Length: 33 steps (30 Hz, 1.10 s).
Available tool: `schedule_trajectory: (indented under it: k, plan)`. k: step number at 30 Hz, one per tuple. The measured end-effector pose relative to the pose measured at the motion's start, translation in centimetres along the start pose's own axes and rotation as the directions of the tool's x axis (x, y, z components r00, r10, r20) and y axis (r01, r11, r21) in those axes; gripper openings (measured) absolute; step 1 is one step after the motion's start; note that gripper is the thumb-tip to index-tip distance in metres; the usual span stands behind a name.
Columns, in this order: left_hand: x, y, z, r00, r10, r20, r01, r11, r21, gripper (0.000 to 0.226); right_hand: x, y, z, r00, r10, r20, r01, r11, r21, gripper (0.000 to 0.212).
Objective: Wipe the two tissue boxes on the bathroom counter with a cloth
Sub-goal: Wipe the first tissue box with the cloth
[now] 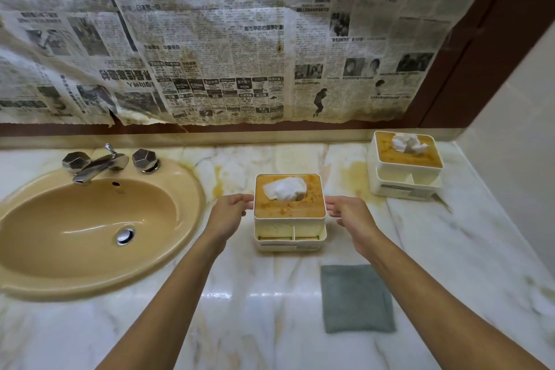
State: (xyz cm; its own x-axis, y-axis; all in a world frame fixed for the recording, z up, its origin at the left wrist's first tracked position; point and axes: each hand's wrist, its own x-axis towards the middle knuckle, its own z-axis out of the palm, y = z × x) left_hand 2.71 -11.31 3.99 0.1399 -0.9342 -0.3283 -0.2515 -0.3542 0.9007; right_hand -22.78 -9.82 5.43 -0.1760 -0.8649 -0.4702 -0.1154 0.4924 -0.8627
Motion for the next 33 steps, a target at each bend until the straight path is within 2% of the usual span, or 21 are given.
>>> schedule_trajectory:
  k: [4,10,13,15,16,18,20,22,23,27,31,33]
  plan:
    - [-1.6,-0.7,1.0,1.000,-0.006,0.031,0.005,1.000,0.020,0.031,-1.1,1.3,-1.9,0.999,-0.040,0.009,0.040,0.999,-0.027,0.040]
    - [-2.8,-0.7,1.4,0.999,0.027,0.018,-0.028,0.998,0.048,0.028,-1.4,2.6,-3.4,0.989,-0.068,0.133,0.079,0.994,-0.078,0.040]
    - [-2.7,-0.7,1.5,0.996,0.073,-0.050,-0.060,0.974,0.216,0.024,-1.3,3.2,-4.3,0.980,-0.117,0.161,0.135,0.985,-0.104,0.032]
    - [-3.0,-0.2,2.1,0.970,0.222,-0.103,-0.167,0.907,0.386,0.016,-1.0,4.2,-5.0,0.976,-0.182,0.120,0.203,0.958,-0.203,0.027]
    - [-3.3,0.2,2.8,0.948,0.306,-0.090,-0.237,0.864,0.444,0.013,-0.8,4.8,-5.4,0.971,-0.219,0.101,0.239,0.925,-0.295,0.026]
    - [-3.8,1.1,4.5,0.903,0.429,0.027,-0.369,0.741,0.562,0.011,-0.8,6.2,-5.9,0.965,-0.230,0.128,0.263,0.824,-0.502,0.026]
    - [-4.2,1.8,6.4,0.853,0.493,0.172,-0.457,0.547,0.701,0.016,-1.0,7.7,-6.2,0.964,-0.170,0.203,0.263,0.699,-0.666,0.028]
    - [-4.1,2.4,8.0,0.829,0.510,0.232,-0.474,0.419,0.774,0.022,-1.4,9.0,-6.3,0.960,-0.123,0.253,0.277,0.558,-0.782,0.036]
    - [-4.0,2.8,8.7,0.834,0.504,0.223,-0.457,0.405,0.792,0.025,-1.7,9.5,-6.3,0.957,-0.118,0.265,0.287,0.501,-0.816,0.041]
    - [-3.7,4.0,10.5,0.908,0.406,0.103,-0.304,0.471,0.828,0.034,-2.0,10.5,-6.3,0.929,-0.168,0.330,0.368,0.332,-0.868,0.060]
    - [-3.2,4.6,11.8,0.958,0.282,0.046,-0.194,0.523,0.830,0.032,-1.7,10.4,-6.5,0.924,-0.178,0.338,0.372,0.213,-0.904,0.050]
    - [-3.0,4.9,12.3,0.977,0.209,0.040,-0.156,0.579,0.800,0.029,-1.5,10.2,-6.5,0.922,-0.162,0.353,0.382,0.211,-0.900,0.040]
